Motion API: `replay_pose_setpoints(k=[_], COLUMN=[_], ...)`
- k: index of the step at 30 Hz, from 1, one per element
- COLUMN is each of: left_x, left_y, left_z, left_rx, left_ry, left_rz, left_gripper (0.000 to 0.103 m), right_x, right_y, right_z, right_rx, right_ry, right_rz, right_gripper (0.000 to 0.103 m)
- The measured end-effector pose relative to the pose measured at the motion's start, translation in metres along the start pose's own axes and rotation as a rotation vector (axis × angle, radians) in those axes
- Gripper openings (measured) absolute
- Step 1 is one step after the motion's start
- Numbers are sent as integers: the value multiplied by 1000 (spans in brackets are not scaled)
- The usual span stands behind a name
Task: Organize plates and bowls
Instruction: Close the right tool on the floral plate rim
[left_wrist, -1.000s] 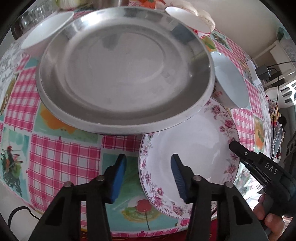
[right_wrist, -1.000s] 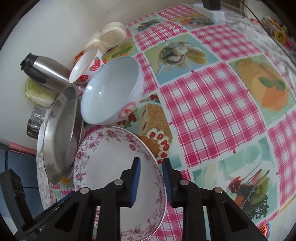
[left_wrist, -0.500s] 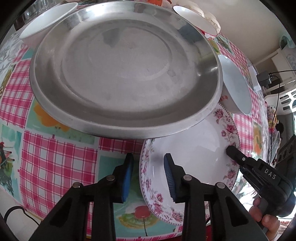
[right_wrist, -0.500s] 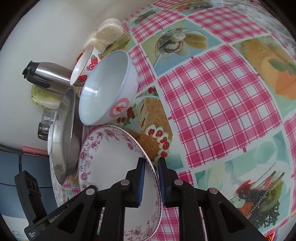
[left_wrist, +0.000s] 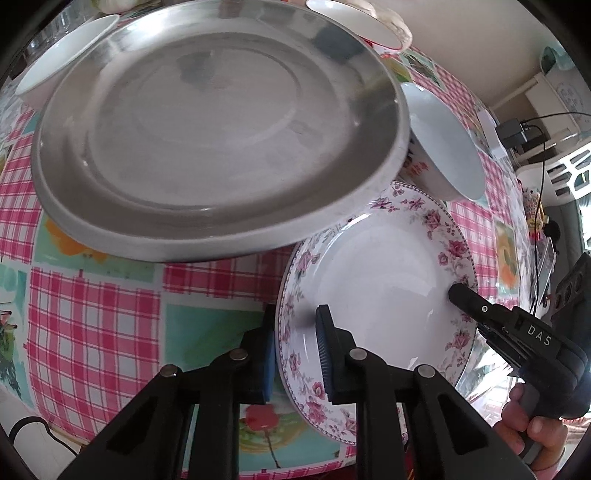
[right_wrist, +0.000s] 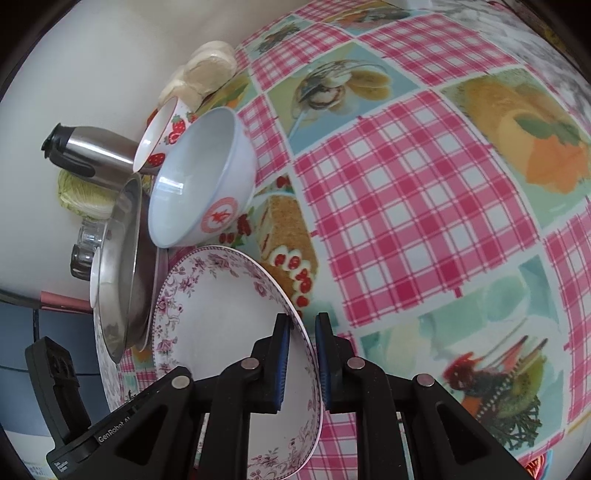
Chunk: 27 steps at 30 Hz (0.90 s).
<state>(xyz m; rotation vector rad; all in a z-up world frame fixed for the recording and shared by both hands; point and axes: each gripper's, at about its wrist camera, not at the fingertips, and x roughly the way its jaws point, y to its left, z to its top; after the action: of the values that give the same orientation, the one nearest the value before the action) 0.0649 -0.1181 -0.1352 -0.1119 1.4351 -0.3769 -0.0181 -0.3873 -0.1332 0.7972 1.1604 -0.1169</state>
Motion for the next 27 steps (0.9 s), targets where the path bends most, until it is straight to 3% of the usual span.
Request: replay_pose_setpoints(k=[6, 11, 27], left_x=[0, -5, -34], left_y=[-7, -7, -27], left_z=[0, -2, -4], left_rx=[13, 31, 93], left_ry=[-17, -46, -103], left_rz=[-16, -49, -104], left_gripper=[15, 15, 15], right_x=[-11, -29, -62], right_y=[-8, -19, -14], right_z=[-3, -4, -10], right_rx=[-2, -5, -9], right_ry=[-4, -41, -121], right_rz=[-29, -20, -4], right_gripper=[15, 11, 11])
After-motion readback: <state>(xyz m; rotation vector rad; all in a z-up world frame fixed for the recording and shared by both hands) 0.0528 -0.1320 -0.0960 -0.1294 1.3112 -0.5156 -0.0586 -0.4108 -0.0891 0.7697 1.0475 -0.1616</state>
